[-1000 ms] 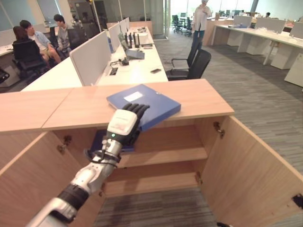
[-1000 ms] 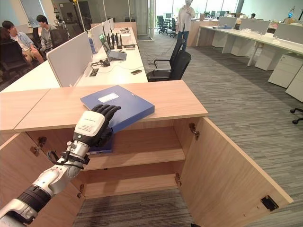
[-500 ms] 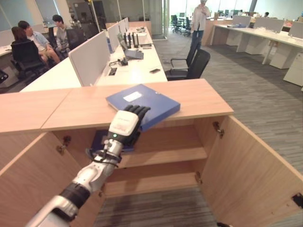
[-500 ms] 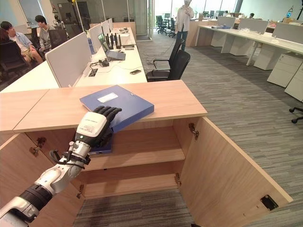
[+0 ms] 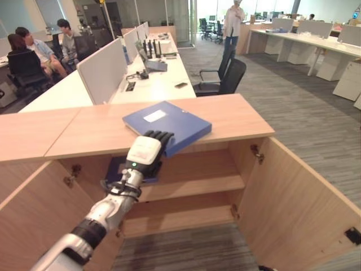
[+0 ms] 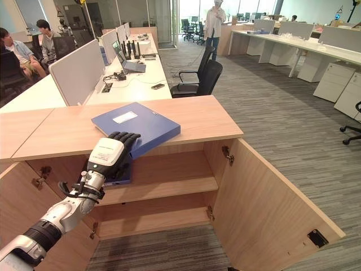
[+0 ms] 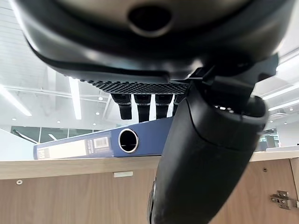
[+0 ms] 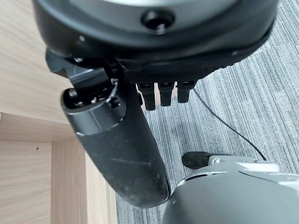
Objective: Put the empty folder in the office cabinet
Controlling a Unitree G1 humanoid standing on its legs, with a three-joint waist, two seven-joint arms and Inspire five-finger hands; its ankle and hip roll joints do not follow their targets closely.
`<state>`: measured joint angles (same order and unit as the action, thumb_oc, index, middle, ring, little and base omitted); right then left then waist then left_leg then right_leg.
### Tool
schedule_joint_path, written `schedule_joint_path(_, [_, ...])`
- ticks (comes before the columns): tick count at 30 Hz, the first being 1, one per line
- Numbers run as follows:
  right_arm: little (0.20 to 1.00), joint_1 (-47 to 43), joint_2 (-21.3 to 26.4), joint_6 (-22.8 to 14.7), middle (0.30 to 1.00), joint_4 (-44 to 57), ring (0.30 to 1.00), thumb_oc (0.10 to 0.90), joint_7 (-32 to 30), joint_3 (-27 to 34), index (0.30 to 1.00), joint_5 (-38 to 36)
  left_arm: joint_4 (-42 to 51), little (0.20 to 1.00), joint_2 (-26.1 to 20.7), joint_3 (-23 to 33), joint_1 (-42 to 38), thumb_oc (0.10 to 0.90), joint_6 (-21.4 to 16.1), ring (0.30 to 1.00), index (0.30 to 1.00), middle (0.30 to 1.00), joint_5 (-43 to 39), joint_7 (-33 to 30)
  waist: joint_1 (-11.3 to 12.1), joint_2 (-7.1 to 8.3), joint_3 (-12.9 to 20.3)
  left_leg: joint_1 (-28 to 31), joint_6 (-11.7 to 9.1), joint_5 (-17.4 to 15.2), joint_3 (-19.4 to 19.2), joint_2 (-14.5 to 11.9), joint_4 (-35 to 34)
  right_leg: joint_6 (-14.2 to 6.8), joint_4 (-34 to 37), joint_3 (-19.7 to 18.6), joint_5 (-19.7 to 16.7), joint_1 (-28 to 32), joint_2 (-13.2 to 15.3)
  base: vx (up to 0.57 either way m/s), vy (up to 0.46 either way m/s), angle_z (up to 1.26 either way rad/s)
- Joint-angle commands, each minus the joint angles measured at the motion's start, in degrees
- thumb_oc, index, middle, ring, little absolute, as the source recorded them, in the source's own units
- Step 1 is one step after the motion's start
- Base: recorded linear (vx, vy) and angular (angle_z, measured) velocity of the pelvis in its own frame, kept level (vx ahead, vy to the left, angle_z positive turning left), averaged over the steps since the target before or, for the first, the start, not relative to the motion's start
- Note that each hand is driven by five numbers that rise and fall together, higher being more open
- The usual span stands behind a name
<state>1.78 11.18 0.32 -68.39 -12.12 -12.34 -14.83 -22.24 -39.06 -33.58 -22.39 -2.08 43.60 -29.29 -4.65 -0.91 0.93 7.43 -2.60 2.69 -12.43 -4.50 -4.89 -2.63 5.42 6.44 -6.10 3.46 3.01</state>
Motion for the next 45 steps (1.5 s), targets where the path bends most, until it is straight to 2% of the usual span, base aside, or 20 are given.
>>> schedule_joint_path(1, [0.9,-5.4,1.2,-2.6,0.9,-3.5,0.9,0.8,-0.9,-1.3,0.9,-1.6,-5.2,0.9,1.6,2.0,-15.2,0.8,1.0,0.9,0.9,0.9,1.1,-3.0,0.0,1.3,0.3,3.7,0.2,-8.8,2.4,3.3,-0.1,-4.8,-0.4,0.6,5.8,2.5,-0.1,0.0,0.0,0.0])
schedule_joint_path(2, [0.9,-5.5,1.2,-2.6,0.9,-3.5,0.9,0.8,-0.9,-1.2,0.9,-1.7,-5.4,0.9,1.8,1.9,-15.3,0.8,1.0,0.9,0.9,0.9,1.1,-3.1,0.0,1.29,0.3,3.7,0.2,-8.8,2.4,3.3,-0.1,-4.8,-0.4,0.6,5.8,2.5,-0.1,0.0,0.0,0.0])
schedule_joint_path(3, [0.9,-5.4,1.2,-2.7,0.9,-3.5,0.9,0.8,-0.9,-1.2,0.9,-1.7,-5.7,0.858,2.0,1.8,-15.4,0.772,1.1,0.858,0.858,0.858,1.0,-3.1,-0.1,1.31,0.3,3.7,0.2,-8.8,2.3,3.4,-0.1,-4.8,-0.4,0.6,5.7,2.5,-0.1,0.0,0.0,0.0])
schedule_joint_path(4, [0.9,-5.4,1.2,-2.7,0.9,-3.5,0.9,0.8,-0.9,-1.2,0.9,-1.7,-5.7,0.78,2.0,1.8,-15.4,0.72,1.1,0.78,0.78,0.78,1.0,-3.1,-0.1,1.31,0.3,3.7,0.2,-8.8,2.3,3.4,-0.1,-4.8,-0.4,0.6,5.7,2.5,-0.1,0.0,0.0,0.0])
schedule_joint_path(5, [0.9,-5.5,1.1,-2.7,0.9,-3.6,0.9,0.8,-1.0,-1.2,0.9,-1.7,-6.2,0.634,2.6,1.7,-15.4,0.623,1.3,0.634,0.634,0.634,0.8,-3.3,-0.1,1.34,0.3,3.7,0.2,-8.8,2.3,3.3,-0.1,-4.8,-0.4,0.4,5.7,2.5,-0.1,0.0,0.0,0.0])
schedule_joint_path(9, [0.9,-5.5,1.1,-2.6,0.9,-3.7,0.9,0.8,-1.2,-1.2,0.9,-1.7,-6.7,0.441,3.4,1.4,-15.5,0.494,1.3,0.441,0.441,0.441,0.7,-3.2,-0.3,1.36,0.2,3.7,0.2,-8.8,2.2,3.3,-0.1,-4.8,-0.4,0.5,5.7,2.5,-0.1,-0.01,0.002,-0.09])
schedule_joint_path(10, [0.9,-5.5,1.1,-2.6,0.9,-3.8,0.9,0.8,-1.2,-1.3,0.9,-1.7,-6.8,0.3,3.7,1.3,-15.4,0.4,1.2,0.3,0.3,0.3,0.5,-3.1,-0.4,1.37,0.3,3.7,0.2,-8.8,2.2,3.3,-0.1,-4.8,-0.4,0.5,5.7,2.5,-0.1,0.0,-0.002,-0.05])
schedule_joint_path(17, [0.9,-5.6,0.9,-2.7,0.9,-4.0,0.9,0.8,-1.6,-1.2,0.9,-2.1,-9.8,0.3,6.5,1.0,-15.3,0.4,1.8,0.3,0.3,0.3,-0.5,-3.7,-0.7,1.44,0.2,3.6,0.2,-8.8,2.0,3.3,-0.1,-4.8,-0.4,0.3,5.7,2.3,-0.1,0.0,-0.003,-0.02])
schedule_joint_path(29, [0.9,-5.5,0.5,-2.9,0.9,-4.6,0.9,0.8,-2.2,-0.8,0.9,-2.6,-12.5,0.3,7.8,2.4,-13.6,0.4,3.2,0.3,0.3,0.3,-1.1,-4.8,-0.7,1.53,0.1,3.7,0.2,-8.8,2.0,3.4,-0.1,-4.7,-0.4,0.3,5.6,2.3,-0.1,0.0,0.0,0.0])
schedule_joint_path(31, [0.9,-5.6,0.2,-3.0,0.9,-3.9,0.9,0.8,-2.4,-0.5,0.9,-3.1,-8.8,0.3,9.6,4.7,-11.8,0.4,2.7,0.3,0.3,0.3,-3.2,-5.2,-0.5,1.71,-0.2,3.5,0.2,-8.7,2.2,3.4,-0.1,-4.6,-0.4,0.4,5.7,2.3,-0.1,0.0,0.0,0.0])
schedule_joint_path(33, [0.9,-5.5,0.1,-2.9,0.9,-2.6,0.9,0.8,-2.5,0.0,0.9,-3.0,2.5,0.3,10.6,8.8,-6.8,0.4,0.1,0.3,0.3,0.3,-6.0,-3.6,0.0,1.92,-0.5,3.4,0.3,-8.6,2.6,3.4,-0.1,-4.5,-0.4,0.7,5.6,2.2,0.0,0.0,0.0,0.0])
schedule_joint_path(34, [0.9,-5.4,0.2,-2.9,0.9,-2.6,0.9,0.8,-2.5,0.0,0.9,-3.0,2.7,0.3,10.6,8.9,-6.7,0.4,0.2,0.3,0.3,0.3,-6.0,-3.5,-0.1,1.91,-0.4,3.4,0.3,-8.6,2.6,3.4,-0.1,-4.5,-0.4,0.7,5.6,2.2,0.0,0.0,0.0,0.0])
schedule_joint_path(36, [0.9,-5.4,0.0,-2.7,0.9,-1.2,0.9,0.8,-2.3,1.0,0.9,-2.9,14.3,0.3,11.2,11.3,-0.4,0.4,-4.7,0.3,0.3,0.3,-10.4,-0.1,0.9,2.19,-1.0,3.0,0.5,-8.5,3.2,3.3,-0.1,-4.2,-0.4,1.0,5.6,2.1,0.1,0.0,0.0,0.0])
schedule_joint_path(38, [0.9,-4.8,0.0,-2.5,0.9,0.3,0.9,0.8,-1.7,1.6,0.9,-3.0,25.5,0.3,11.0,12.7,6.1,0.4,-9.6,0.3,0.3,0.3,-18.6,6.7,1.5,2.27,-1.3,2.7,0.5,-8.3,3.7,3.4,-0.1,-4.0,-0.4,1.1,5.3,2.0,0.2,-0.02,-0.008,0.04])
schedule_joint_path(40, [0.9,-4.6,0.3,-2.6,0.9,1.0,0.9,0.8,-0.8,1.8,0.9,-3.1,31.1,0.3,10.8,12.7,9.8,0.4,-12.5,0.3,0.3,0.3,-26.6,11.2,1.9,2.3,-1.5,2.5,0.5,-8.2,3.9,3.5,-0.1,-4.0,-0.4,1.3,5.1,1.9,0.3,-0.01,-0.003,0.03])
schedule_joint_path(41, [0.9,-4.5,0.3,-2.6,0.9,1.1,0.9,0.8,-0.7,1.7,0.9,-3.1,31.5,0.3,10.7,12.9,10.1,0.4,-12.4,0.3,0.3,0.3,-26.9,11.6,1.9,2.3,-1.4,2.5,0.5,-8.2,3.9,3.5,-0.1,-4.0,-0.4,1.3,5.1,1.9,0.3,-0.01,0.0,0.14])
schedule_joint_path(42, [0.9,-4.4,0.7,-2.5,0.9,1.4,0.9,0.8,0.4,1.9,0.9,-3.3,35.7,0.3,11.0,12.7,13.2,0.4,-14.6,0.3,0.3,0.3,-39.0,15.8,2.2,2.27,-1.5,2.4,0.6,-8.1,3.9,3.5,-0.1,-4.1,-0.4,1.5,5.0,1.9,0.4,0.0,0.001,0.22])
schedule_joint_path(43, [0.9,-4.4,0.7,-2.6,0.9,1.4,0.9,0.8,0.4,1.8,0.9,-3.3,35.9,0.3,10.9,12.9,13.4,0.4,-14.6,0.3,0.3,0.3,-39.4,16.1,2.1,2.28,-1.5,2.4,0.6,-8.1,3.9,3.5,-0.1,-4.1,-0.4,1.5,5.0,1.9,0.4,-0.01,-0.001,0.21])
schedule_joint_path(44, [0.9,-5.2,1.4,-2.3,0.9,1.1,0.9,0.8,1.5,1.9,0.9,-3.6,38.2,0.3,11.6,12.9,15.3,0.4,-16.1,0.3,0.3,0.3,-56.7,22.4,2.4,2.27,-1.5,2.3,0.6,-7.9,3.9,3.6,-0.1,-4.1,-0.4,1.7,4.9,2.0,0.4,-0.01,-0.001,0.15])
schedule_joint_path(45, [0.9,-5.5,1.6,-2.4,0.9,2.0,0.9,0.8,2.4,1.7,0.9,-3.8,38.9,0.3,12.1,13.7,16.5,0.4,-15.8,0.3,0.3,0.3,-65.5,25.6,2.4,2.25,-1.6,2.3,0.6,-7.9,3.8,3.6,-0.1,-4.1,-0.4,1.7,4.9,2.0,0.5,-0.02,-0.001,0.1])
